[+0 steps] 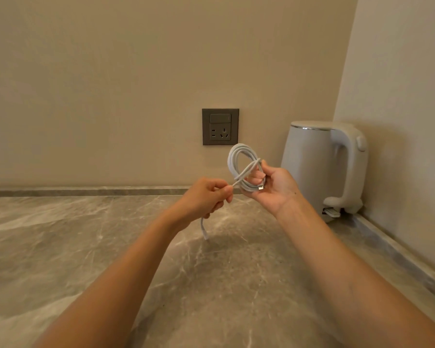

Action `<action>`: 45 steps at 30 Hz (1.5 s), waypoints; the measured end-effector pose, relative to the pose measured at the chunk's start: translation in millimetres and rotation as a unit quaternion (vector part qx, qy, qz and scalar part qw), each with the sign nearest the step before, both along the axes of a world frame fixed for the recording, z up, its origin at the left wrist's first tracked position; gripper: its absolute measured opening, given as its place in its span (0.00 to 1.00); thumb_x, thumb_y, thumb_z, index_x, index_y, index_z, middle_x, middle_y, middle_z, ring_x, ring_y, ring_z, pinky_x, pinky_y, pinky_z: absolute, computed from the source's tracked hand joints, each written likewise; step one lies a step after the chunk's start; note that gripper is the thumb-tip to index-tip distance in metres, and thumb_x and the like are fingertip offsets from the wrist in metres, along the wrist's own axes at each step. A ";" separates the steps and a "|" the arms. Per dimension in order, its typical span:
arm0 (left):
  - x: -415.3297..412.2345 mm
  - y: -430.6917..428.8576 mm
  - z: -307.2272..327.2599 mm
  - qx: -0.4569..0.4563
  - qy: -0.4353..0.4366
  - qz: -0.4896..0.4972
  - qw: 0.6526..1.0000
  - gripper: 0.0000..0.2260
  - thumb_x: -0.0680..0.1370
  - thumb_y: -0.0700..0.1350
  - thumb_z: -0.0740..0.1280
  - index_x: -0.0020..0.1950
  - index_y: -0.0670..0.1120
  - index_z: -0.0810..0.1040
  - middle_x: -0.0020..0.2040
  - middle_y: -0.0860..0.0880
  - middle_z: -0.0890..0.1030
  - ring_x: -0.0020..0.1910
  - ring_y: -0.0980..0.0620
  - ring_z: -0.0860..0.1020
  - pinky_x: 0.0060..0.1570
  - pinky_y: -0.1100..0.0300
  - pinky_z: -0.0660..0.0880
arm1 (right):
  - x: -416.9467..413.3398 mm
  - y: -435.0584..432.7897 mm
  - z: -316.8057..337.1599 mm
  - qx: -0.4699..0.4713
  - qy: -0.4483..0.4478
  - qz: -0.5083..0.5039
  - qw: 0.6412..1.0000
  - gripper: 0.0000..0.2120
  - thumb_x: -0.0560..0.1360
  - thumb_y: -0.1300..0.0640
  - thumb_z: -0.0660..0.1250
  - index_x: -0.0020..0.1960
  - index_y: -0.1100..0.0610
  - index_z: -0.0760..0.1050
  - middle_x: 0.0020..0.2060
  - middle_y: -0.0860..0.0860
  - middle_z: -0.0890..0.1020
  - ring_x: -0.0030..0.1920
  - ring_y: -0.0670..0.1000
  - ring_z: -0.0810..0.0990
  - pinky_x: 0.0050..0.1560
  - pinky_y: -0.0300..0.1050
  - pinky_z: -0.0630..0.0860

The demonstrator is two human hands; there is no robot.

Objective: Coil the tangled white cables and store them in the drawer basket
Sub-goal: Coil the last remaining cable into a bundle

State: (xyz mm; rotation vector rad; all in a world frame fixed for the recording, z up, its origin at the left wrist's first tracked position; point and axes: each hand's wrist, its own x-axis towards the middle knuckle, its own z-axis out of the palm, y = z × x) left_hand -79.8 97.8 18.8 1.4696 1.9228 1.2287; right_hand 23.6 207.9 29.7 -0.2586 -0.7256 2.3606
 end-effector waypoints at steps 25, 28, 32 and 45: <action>-14.0 -6.5 14.8 -0.050 0.394 0.063 0.915 0.09 0.76 0.45 0.68 0.44 0.39 0.81 0.44 0.42 0.80 0.46 0.45 0.77 0.44 0.57 0.70 | -6.8 -17.1 -22.0 0.347 -0.390 0.241 0.819 0.13 0.81 0.58 0.57 0.39 0.60 0.71 0.21 0.48 0.71 0.19 0.41 0.68 0.23 0.30 0.66; -10.3 -2.9 8.7 -0.013 0.369 0.106 0.923 0.09 0.77 0.42 0.66 0.46 0.36 0.81 0.44 0.40 0.81 0.42 0.46 0.76 0.42 0.57 0.70 | -14.8 -18.5 -31.8 0.345 -0.380 0.142 0.847 0.12 0.81 0.58 0.58 0.40 0.60 0.72 0.24 0.49 0.74 0.24 0.43 0.71 0.30 0.35 0.70; -0.4 1.3 -3.0 0.009 0.312 0.143 0.939 0.10 0.77 0.39 0.64 0.42 0.35 0.82 0.38 0.39 0.82 0.38 0.46 0.79 0.43 0.57 0.74 | -22.0 -22.6 -44.7 0.312 -0.381 0.058 0.868 0.15 0.81 0.59 0.57 0.37 0.60 0.72 0.25 0.50 0.74 0.24 0.43 0.71 0.26 0.34 0.71; -2.2 -0.3 -20.7 -0.029 0.024 0.222 0.974 0.05 0.73 0.36 0.66 0.39 0.35 0.78 0.42 0.35 0.82 0.44 0.41 0.82 0.47 0.45 0.79 | -25.2 -15.2 -55.7 0.183 -0.324 0.064 0.926 0.12 0.80 0.65 0.56 0.41 0.64 0.74 0.27 0.53 0.79 0.25 0.46 0.77 0.31 0.40 0.77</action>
